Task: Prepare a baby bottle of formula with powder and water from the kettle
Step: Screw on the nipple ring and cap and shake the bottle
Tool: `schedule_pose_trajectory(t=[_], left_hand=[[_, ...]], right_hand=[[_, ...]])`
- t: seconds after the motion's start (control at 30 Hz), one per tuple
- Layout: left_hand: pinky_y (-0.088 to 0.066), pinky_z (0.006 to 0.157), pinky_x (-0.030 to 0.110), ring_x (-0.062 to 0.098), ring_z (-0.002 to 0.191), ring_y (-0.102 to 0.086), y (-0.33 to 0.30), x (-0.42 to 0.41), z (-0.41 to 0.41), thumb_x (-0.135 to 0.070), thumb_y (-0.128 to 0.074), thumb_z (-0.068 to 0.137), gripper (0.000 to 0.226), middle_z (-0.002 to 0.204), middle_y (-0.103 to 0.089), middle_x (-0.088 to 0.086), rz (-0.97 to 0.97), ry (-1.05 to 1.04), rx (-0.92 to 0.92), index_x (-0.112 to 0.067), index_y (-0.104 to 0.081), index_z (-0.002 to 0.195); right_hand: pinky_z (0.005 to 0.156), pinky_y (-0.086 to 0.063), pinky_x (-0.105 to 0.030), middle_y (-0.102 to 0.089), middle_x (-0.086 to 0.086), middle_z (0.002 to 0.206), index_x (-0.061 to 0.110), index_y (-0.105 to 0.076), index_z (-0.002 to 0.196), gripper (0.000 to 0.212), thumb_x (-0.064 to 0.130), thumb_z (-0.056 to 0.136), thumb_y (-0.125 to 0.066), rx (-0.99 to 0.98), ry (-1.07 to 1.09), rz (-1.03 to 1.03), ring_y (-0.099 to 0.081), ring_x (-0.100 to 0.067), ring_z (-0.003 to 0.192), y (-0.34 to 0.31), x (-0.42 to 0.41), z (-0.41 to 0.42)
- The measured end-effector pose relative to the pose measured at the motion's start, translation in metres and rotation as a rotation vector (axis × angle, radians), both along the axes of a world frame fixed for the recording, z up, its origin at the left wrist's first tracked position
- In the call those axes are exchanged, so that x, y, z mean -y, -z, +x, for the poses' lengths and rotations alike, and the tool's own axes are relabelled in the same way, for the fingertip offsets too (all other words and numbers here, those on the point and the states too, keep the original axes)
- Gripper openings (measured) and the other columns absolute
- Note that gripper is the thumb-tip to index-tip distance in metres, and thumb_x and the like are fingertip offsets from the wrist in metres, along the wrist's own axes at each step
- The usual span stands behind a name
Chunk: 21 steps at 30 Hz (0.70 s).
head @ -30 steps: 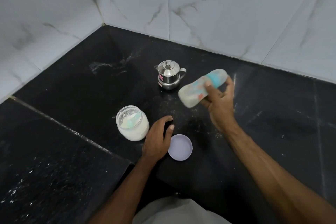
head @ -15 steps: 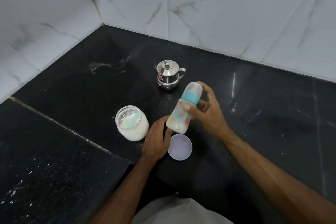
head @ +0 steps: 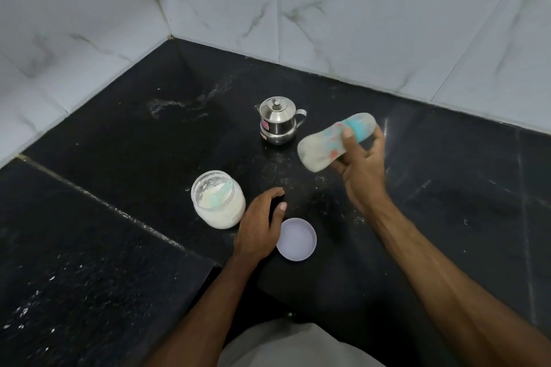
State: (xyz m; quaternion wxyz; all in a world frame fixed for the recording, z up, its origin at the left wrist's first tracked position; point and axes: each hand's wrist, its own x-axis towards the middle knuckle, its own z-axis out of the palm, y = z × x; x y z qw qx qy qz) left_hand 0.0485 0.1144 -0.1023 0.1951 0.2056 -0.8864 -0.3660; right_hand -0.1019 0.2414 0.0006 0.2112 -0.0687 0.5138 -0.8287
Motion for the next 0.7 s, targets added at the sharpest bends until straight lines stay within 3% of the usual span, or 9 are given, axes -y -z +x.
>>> schedule_pose_trajectory(t=[0.17, 0.3, 0.4, 0.5, 0.7], left_hand=[[-0.044, 0.089, 0.018, 0.003, 0.106, -0.057, -0.007, -0.001, 0.001, -0.024, -0.056, 0.093, 0.031, 0.115, -0.058, -0.015, 0.081, 0.068, -0.073, -0.03, -0.052, 0.123], [-0.043, 0.094, 0.024, 0.004, 0.11, -0.053, -0.005, -0.001, 0.001, -0.019, -0.053, 0.097, 0.033, 0.121, -0.059, -0.01, 0.045, 0.012, -0.019, -0.021, -0.053, 0.129], [-0.042, 0.096, 0.023, 0.001, 0.113, -0.05, -0.003, 0.0, 0.0, -0.023, -0.05, 0.098, 0.031, 0.127, -0.059, -0.006, 0.018, 0.018, 0.008, -0.02, -0.052, 0.129], [-0.044, 0.099, 0.028, 0.006, 0.117, -0.052, -0.001, 0.001, 0.0, -0.027, -0.048, 0.099, 0.031, 0.128, -0.059, -0.005, 0.001, 0.013, 0.02, -0.02, -0.053, 0.128], [-0.036, 0.099, 0.018, 0.005, 0.119, -0.051, -0.001, 0.0, 0.0, -0.027, -0.048, 0.099, 0.032, 0.13, -0.058, -0.005, -0.002, -0.001, 0.037, -0.019, -0.053, 0.13]], right_hand=[[0.076, -0.06, -0.038, -0.063, -0.002, 0.117, 0.022, -0.031, 0.141, 0.077, 0.006, 0.078, -0.073, -0.286, -0.425, 0.27, -0.069, -0.024, 0.103, 0.017, -0.002, 0.023], [0.085, -0.058, -0.042, -0.055, -0.008, 0.129, 0.027, -0.027, 0.142, 0.082, 0.015, 0.077, -0.075, -0.32, -0.352, 0.285, -0.066, -0.024, 0.109, 0.016, 0.0, 0.016], [0.09, -0.056, -0.033, -0.052, 0.004, 0.132, 0.032, -0.024, 0.142, 0.085, 0.011, 0.079, -0.077, -0.534, -0.423, 0.389, -0.062, -0.017, 0.114, 0.01, -0.004, 0.009], [0.096, -0.053, -0.037, -0.051, 0.007, 0.133, 0.037, -0.022, 0.145, 0.088, 0.013, 0.08, -0.077, -0.682, -0.475, 0.507, -0.058, -0.013, 0.118, 0.004, -0.007, 0.001], [0.097, -0.053, -0.04, -0.05, 0.008, 0.134, 0.035, -0.022, 0.146, 0.09, 0.014, 0.079, -0.078, -0.737, -0.465, 0.521, -0.057, -0.013, 0.119, 0.0, -0.007, -0.003]])
